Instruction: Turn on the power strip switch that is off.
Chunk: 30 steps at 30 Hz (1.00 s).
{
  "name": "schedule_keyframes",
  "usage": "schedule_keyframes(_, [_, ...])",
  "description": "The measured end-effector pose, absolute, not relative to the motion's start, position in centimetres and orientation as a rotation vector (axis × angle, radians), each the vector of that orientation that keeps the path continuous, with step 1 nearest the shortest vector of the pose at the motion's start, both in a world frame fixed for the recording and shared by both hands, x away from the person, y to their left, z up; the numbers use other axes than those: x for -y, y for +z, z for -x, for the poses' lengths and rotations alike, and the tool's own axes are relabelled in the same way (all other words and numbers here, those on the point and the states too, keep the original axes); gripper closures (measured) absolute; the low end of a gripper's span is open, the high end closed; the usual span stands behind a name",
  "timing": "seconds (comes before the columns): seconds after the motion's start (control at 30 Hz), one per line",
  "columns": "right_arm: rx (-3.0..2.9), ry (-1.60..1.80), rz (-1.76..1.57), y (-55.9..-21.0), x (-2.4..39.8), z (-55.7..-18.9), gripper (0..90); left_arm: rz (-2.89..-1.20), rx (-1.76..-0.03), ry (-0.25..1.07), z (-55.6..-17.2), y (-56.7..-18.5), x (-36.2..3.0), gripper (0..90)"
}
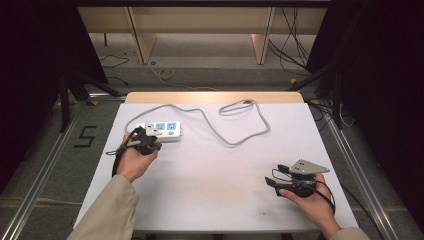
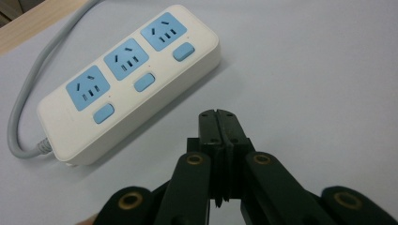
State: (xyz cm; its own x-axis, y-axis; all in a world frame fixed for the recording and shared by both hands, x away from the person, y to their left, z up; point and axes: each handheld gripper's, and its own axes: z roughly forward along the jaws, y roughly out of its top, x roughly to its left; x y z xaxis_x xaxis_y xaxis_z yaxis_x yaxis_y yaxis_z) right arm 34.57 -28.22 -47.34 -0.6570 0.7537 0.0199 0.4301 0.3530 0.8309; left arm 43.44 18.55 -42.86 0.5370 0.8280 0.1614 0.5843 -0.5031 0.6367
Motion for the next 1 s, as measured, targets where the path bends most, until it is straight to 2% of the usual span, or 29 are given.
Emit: schedule_keyframes(1.0, [-2.259,1.214,-1.038,-47.4,28.2,-34.6,32.3,-2.325,-1.124,0.641,-47.3,-42.5,-17.2,89.7])
